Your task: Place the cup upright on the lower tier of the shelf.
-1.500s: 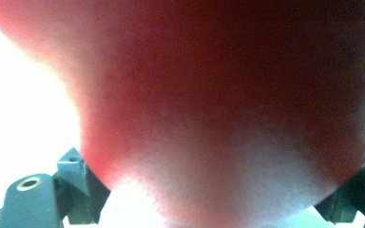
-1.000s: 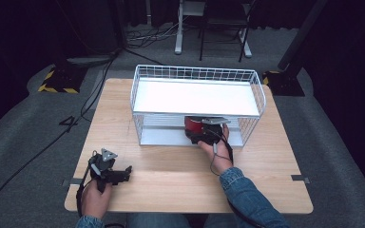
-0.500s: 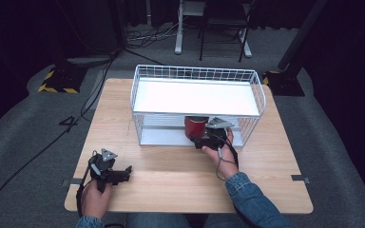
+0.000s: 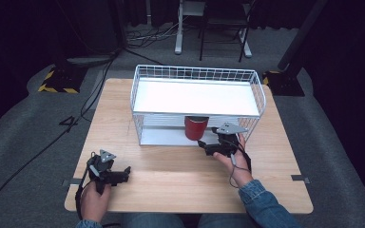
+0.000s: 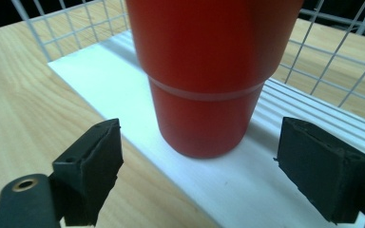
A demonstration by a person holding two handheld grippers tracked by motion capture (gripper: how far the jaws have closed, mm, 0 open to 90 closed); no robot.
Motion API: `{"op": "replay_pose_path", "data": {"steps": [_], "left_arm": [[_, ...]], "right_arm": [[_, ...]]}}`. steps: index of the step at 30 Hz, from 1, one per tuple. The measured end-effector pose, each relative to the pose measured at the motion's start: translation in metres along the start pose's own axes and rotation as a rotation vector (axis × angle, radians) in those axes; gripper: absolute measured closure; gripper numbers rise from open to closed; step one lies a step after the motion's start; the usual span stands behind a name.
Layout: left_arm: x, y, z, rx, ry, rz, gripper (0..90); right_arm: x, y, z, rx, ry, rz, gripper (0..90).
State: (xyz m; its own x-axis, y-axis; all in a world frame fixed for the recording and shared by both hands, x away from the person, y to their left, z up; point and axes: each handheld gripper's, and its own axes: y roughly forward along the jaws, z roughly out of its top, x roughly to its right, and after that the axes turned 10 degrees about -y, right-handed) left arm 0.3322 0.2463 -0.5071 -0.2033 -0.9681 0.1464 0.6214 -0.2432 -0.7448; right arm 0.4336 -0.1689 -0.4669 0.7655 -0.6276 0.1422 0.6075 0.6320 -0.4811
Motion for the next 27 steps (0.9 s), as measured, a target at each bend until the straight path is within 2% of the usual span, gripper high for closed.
{"op": "replay_pose_path", "data": {"steps": [10,21,27], "left_arm": [[0.0,-0.003,-0.004,0.003,0.002,0.004,0.1],[0.0,-0.003,-0.004,0.002,0.002,0.003,0.0],[0.0,-0.003,-0.004,0.003,0.002,0.004,0.0]], "right_arm": [[0.001,-0.042,0.001,0.015,-0.024,0.031,15.9],[0.012,-0.094,-0.013,0.012,0.005,-0.008,15.9],[0.02,-0.115,-0.024,-0.004,0.023,-0.027,15.9]]}}
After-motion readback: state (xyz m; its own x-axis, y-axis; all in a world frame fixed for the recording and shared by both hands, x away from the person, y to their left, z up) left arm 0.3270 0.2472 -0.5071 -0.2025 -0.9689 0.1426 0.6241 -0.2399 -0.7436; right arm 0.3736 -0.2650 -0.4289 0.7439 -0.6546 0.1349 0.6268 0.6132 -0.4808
